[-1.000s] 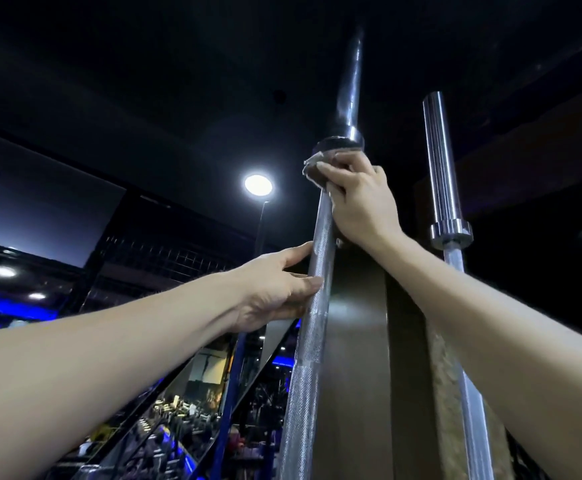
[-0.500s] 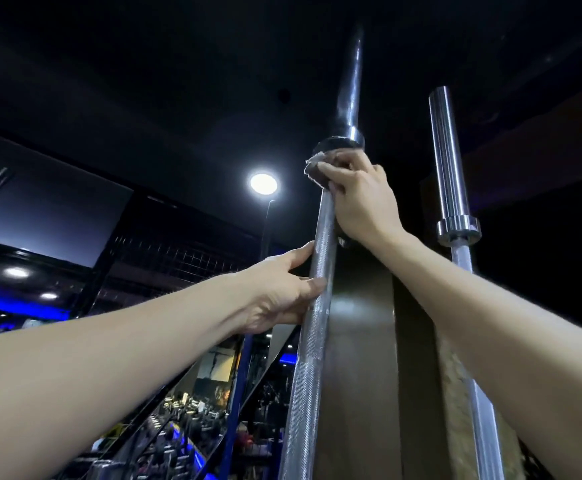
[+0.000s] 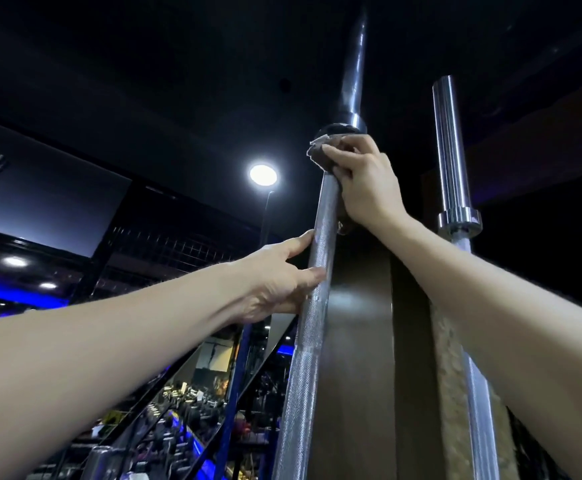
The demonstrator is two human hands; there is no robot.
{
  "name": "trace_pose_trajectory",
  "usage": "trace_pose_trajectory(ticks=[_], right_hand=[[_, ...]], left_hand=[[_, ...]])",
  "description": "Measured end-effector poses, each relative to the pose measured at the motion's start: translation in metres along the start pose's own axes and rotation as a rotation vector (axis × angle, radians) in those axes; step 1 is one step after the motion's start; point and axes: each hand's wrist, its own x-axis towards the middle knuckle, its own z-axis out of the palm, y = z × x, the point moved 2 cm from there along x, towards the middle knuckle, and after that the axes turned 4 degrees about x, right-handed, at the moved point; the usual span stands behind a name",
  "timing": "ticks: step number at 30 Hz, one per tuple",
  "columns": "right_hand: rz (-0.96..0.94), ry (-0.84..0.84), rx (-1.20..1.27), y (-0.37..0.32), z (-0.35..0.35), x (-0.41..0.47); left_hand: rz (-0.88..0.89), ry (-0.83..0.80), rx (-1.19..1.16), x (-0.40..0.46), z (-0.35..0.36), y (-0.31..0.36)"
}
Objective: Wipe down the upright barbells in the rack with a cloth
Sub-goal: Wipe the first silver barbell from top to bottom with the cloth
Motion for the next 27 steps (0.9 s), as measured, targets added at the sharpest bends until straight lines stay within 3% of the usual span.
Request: trace_pose_trajectory(ticks=[6, 9, 13, 17, 24, 27], right_hand=[[-0.088, -0.048, 0.154, -0.023, -0.006, -0.099], [-0.08, -0.04, 0.189, -0.013, -0.01, -0.066], [0.101, -0.015, 0.273, 0.0, -0.005, -0.002], [0.128, -0.021, 0.18, -0.002, -0.004, 0.009], [-0.064, -0.126, 0.162, -0.038, -0.02, -0.105], [-0.051, -0.146, 0.093, -0.036, -0.024, -0.085]], left_hand=[[0.031, 0.011, -0.025, -0.002, 0.001, -0.001], [0.023, 0.01, -0.02, -0.002, 0.001, -0.001], [-0.004, 0.025, 0.01, -0.002, 0.001, -0.001], [-0.002, 0.036, 0.023, -0.001, 0.001, -0.002], [0.052, -0.047, -0.054, -0.007, 0.0, -0.009], [0.048, -0.079, -0.033, -0.008, 0.0, -0.011]])
